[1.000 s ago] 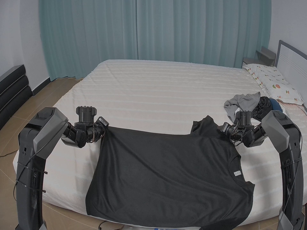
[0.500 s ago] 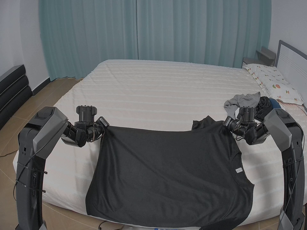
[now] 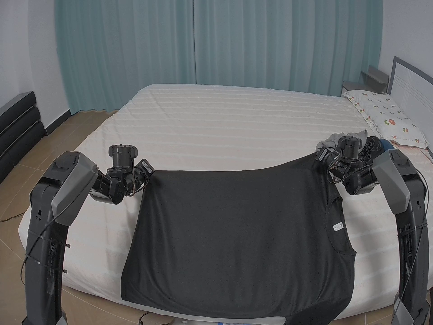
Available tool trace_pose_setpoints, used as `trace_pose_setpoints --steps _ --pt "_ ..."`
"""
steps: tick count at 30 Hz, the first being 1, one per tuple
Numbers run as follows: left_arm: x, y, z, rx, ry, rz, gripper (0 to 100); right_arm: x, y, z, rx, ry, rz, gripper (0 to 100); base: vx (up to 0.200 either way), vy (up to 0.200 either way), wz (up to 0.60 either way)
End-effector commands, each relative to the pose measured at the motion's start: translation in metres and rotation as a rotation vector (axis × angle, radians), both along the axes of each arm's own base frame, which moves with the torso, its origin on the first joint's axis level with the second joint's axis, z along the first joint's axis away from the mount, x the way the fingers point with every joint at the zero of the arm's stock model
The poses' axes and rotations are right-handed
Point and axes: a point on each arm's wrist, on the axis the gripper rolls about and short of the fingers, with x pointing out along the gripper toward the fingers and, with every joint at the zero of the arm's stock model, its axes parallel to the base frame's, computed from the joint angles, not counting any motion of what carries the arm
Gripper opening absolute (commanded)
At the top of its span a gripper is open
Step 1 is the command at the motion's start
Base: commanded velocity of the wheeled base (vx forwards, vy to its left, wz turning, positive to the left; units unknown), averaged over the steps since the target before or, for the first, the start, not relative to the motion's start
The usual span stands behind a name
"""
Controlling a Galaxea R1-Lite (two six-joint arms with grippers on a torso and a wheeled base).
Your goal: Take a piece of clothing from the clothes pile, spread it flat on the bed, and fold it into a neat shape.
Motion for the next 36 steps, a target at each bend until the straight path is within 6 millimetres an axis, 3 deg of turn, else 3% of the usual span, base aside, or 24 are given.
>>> trace_pose_setpoints --steps 1,9,21,30,31,34,36 --pt "0.007 -0.002 -0.015 0.001 0.003 -0.001 0 0.004 0.003 -0.020 -0.004 0.023 0.004 0 0.000 0.000 0.00" --pt "0.018 -0.006 -0.024 0.000 -0.017 -0.006 0 0.014 0.002 -0.030 -0.010 -0.002 -0.019 0 0.000 0.000 0.00" --pt "0.026 -0.008 -0.021 -0.009 -0.055 0.005 0 0.025 0.007 -0.024 -0.013 -0.065 -0.035 0 0.000 0.000 0.00" --pt "0.025 -0.011 -0.032 -0.004 -0.018 0.000 0 0.024 0.014 -0.045 -0.023 -0.016 -0.023 0 0.000 0.000 0.00" --pt "0.024 -0.012 -0.033 -0.003 0.000 -0.003 100 0.023 0.014 -0.048 -0.023 -0.008 -0.023 100 0.000 0.000 0.00" --pt "0.023 -0.011 -0.034 0.000 0.021 -0.002 100 0.017 0.015 -0.053 -0.026 0.027 -0.020 100 0.000 0.000 0.00" --pt "0.022 -0.011 -0.034 0.001 0.027 -0.002 100 0.009 0.011 -0.044 -0.034 0.043 -0.024 100 0.000 0.000 0.00"
